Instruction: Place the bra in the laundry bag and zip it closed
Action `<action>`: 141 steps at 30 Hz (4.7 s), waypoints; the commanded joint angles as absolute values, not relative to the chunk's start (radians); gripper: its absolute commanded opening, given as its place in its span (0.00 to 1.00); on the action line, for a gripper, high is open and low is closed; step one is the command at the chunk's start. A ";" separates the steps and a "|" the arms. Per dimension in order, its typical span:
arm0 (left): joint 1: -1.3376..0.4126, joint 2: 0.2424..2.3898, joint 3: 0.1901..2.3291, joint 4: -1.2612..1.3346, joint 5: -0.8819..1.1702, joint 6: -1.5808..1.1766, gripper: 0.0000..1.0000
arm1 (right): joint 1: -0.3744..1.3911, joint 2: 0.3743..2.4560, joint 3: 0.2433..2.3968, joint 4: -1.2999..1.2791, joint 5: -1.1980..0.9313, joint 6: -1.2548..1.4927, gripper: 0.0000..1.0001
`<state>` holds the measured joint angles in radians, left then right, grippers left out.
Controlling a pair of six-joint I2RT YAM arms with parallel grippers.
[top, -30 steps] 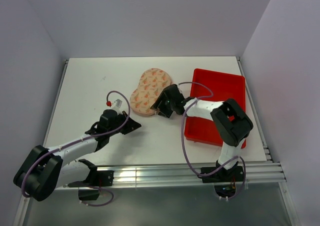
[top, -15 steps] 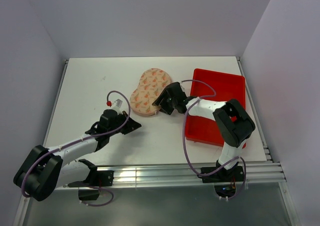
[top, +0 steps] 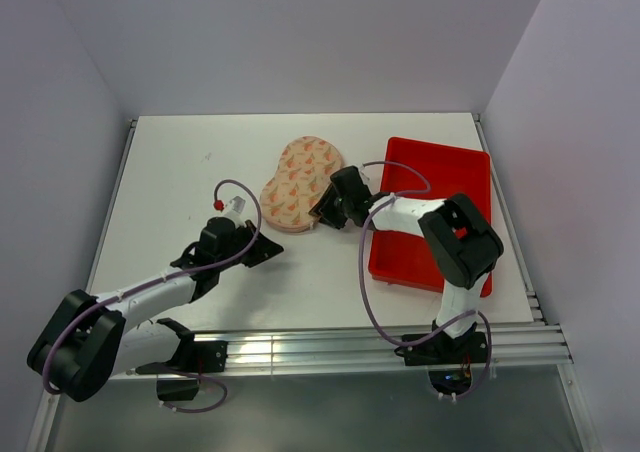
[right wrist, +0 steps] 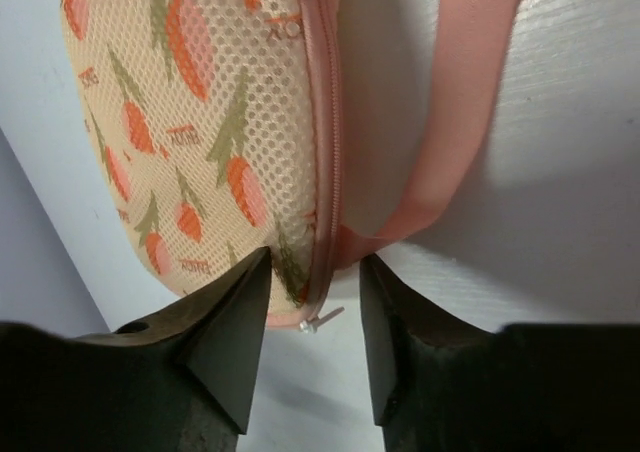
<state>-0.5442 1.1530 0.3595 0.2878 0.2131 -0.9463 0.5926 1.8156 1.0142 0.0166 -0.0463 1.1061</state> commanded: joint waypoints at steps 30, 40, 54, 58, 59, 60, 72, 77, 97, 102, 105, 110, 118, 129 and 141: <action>-0.773 1.443 0.388 0.785 0.097 -0.864 0.28 | 0.686 1.625 1.008 -0.175 0.006 1.062 0.00; -0.790 1.476 0.408 0.815 0.074 -0.807 0.38 | 0.704 1.592 0.986 -0.189 -0.017 1.072 0.00; -0.802 1.529 0.434 0.833 0.023 -0.764 0.46 | 0.710 1.588 1.028 -0.242 -0.048 1.058 0.00; -0.802 1.558 0.453 0.845 0.028 -0.758 0.45 | 0.712 1.583 1.029 -0.253 -0.058 1.052 0.00; -0.802 1.569 0.459 0.848 0.026 -0.758 0.44 | 0.713 1.583 1.029 -0.255 -0.058 1.052 0.00; -0.804 1.577 0.463 0.850 0.028 -0.758 0.44 | 0.713 1.582 1.029 -0.256 -0.060 1.051 0.00; -0.805 1.595 0.471 0.873 0.005 -0.755 0.43 | 0.726 1.575 1.034 -0.278 -0.061 1.048 0.00; -0.805 1.598 0.480 0.868 -0.031 -0.738 0.42 | 0.726 1.571 1.046 -0.302 -0.061 1.031 0.00; -0.805 1.588 0.457 0.934 -0.051 -0.701 0.39 | 0.726 1.560 1.029 -0.368 -0.112 0.948 0.00; -0.805 1.588 0.459 0.937 -0.046 -0.696 0.37 | 0.726 1.565 1.025 -0.374 -0.121 0.936 0.00; -0.805 1.585 0.457 0.942 -0.044 -0.696 0.34 | 0.727 1.569 1.026 -0.379 -0.127 0.927 0.00; -0.805 1.588 0.459 0.945 -0.040 -0.693 0.29 | 0.727 1.575 1.023 -0.383 -0.132 0.914 0.00; -0.805 1.592 0.453 0.939 -0.035 -0.701 0.00 | 0.726 1.586 1.031 -0.391 -0.117 0.907 0.00; -0.816 1.539 0.379 0.930 -0.048 -0.741 0.00 | 0.710 1.605 1.057 -0.423 -0.060 0.879 0.00; -0.830 1.496 0.287 0.848 -0.107 -0.856 0.00 | 0.654 1.675 1.138 -0.482 0.060 0.755 0.00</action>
<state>-0.8291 1.5219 0.3176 0.8646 -0.0502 -0.8089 0.6823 1.6520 1.0782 -0.4294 -0.0250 0.8310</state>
